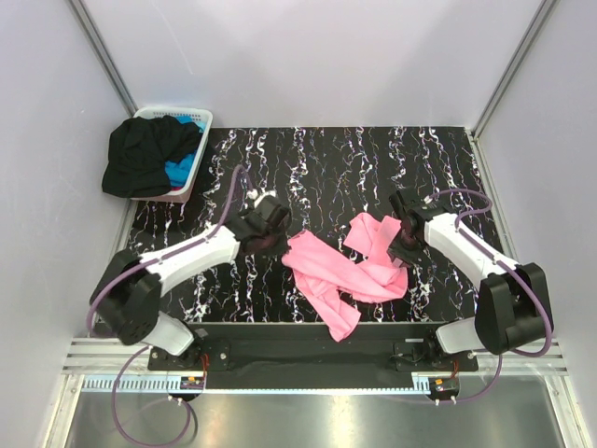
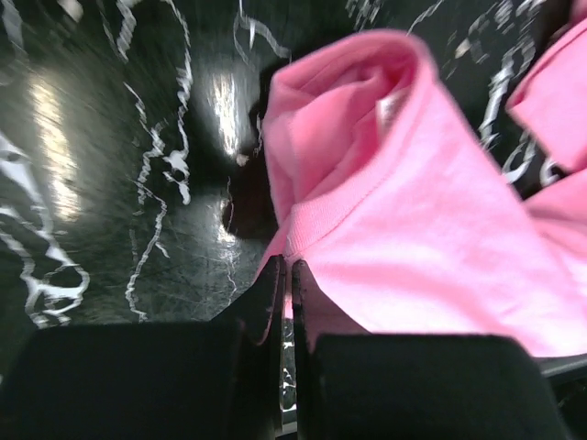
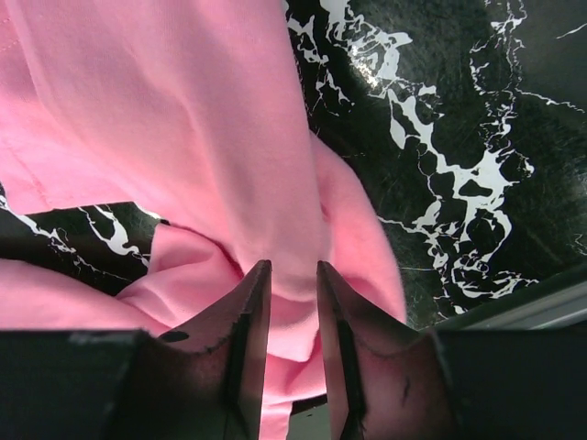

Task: Fold and stack the t-shirts
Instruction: Flatten the tshirt out

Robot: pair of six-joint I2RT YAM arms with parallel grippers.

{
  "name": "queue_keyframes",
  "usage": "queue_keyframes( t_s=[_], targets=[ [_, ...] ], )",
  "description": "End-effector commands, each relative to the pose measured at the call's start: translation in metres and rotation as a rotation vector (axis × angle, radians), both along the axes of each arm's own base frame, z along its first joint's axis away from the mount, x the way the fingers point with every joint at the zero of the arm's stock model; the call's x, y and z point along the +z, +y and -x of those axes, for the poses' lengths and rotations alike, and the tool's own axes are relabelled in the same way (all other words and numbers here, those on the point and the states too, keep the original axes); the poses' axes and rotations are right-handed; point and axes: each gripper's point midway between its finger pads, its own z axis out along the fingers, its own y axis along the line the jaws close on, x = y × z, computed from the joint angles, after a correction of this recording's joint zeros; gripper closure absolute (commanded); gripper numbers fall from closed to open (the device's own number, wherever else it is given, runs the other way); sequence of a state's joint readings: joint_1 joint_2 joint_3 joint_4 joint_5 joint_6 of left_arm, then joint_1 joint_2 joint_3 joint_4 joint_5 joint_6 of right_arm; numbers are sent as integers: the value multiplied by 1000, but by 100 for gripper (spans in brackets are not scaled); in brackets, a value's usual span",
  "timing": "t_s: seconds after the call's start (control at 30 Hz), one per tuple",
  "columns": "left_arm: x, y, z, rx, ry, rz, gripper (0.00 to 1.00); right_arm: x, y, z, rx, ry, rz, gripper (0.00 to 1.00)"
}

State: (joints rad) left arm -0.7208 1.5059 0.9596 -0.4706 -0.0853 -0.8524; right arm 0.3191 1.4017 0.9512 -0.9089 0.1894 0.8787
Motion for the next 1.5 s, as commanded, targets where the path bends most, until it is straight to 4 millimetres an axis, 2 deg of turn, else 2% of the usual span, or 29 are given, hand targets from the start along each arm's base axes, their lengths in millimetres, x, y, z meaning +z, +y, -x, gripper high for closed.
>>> queue_keyframes(
  t_s=[0.0, 0.17, 0.23, 0.3, 0.43, 0.53, 0.7, 0.83, 0.93, 1.07, 1.17, 1.23, 1.27, 1.3, 1.37, 1.47],
  targets=[
    [65, 21, -32, 72, -215, -24, 100, 15, -6, -12, -16, -63, 41, 66],
    [127, 55, -49, 142, -400, -17, 100, 26, -5, -27, -8, -100, 54, 64],
    [146, 64, -57, 168, -469, -29, 100, 28, -4, -32, 0, -110, 56, 63],
    [160, 78, -65, 203, -516, -50, 100, 25, -3, -35, 11, -101, 59, 52],
    [168, 108, -78, 310, -543, -84, 100, 27, 4, -47, 37, -109, 40, 35],
    [167, 143, -86, 454, -546, -106, 100, 26, 10, -54, 63, -109, 31, 31],
    [170, 156, -87, 501, -560, -122, 100, 13, 22, -60, 121, -78, -11, 31],
    [167, 151, -86, 470, -547, -115, 100, 4, 31, -65, 143, -55, -42, 34],
    [162, 146, -84, 455, -528, -95, 100, -8, 37, -60, 154, -1, -74, 38],
    [156, 146, -83, 451, -513, -98, 100, -25, 35, -49, 145, 59, -65, 49],
    [154, 146, -81, 442, -508, -103, 100, -28, 32, -47, 147, 69, -52, 57],
    [155, 147, -79, 440, -505, -106, 100, -27, 33, -51, 150, 62, -53, 81],
    [155, 147, -78, 443, -503, -104, 100, -26, 34, -52, 152, 61, -53, 88],
    [156, 149, -75, 448, -498, -107, 100, -23, 36, -56, 154, 52, -55, 100],
    [157, 154, -69, 477, -489, -103, 100, -19, 36, -60, 155, 40, -58, 100],
    [152, 169, -50, 552, -447, -119, 100, -5, 34, -68, 152, 3, -35, 100]
  ],
)
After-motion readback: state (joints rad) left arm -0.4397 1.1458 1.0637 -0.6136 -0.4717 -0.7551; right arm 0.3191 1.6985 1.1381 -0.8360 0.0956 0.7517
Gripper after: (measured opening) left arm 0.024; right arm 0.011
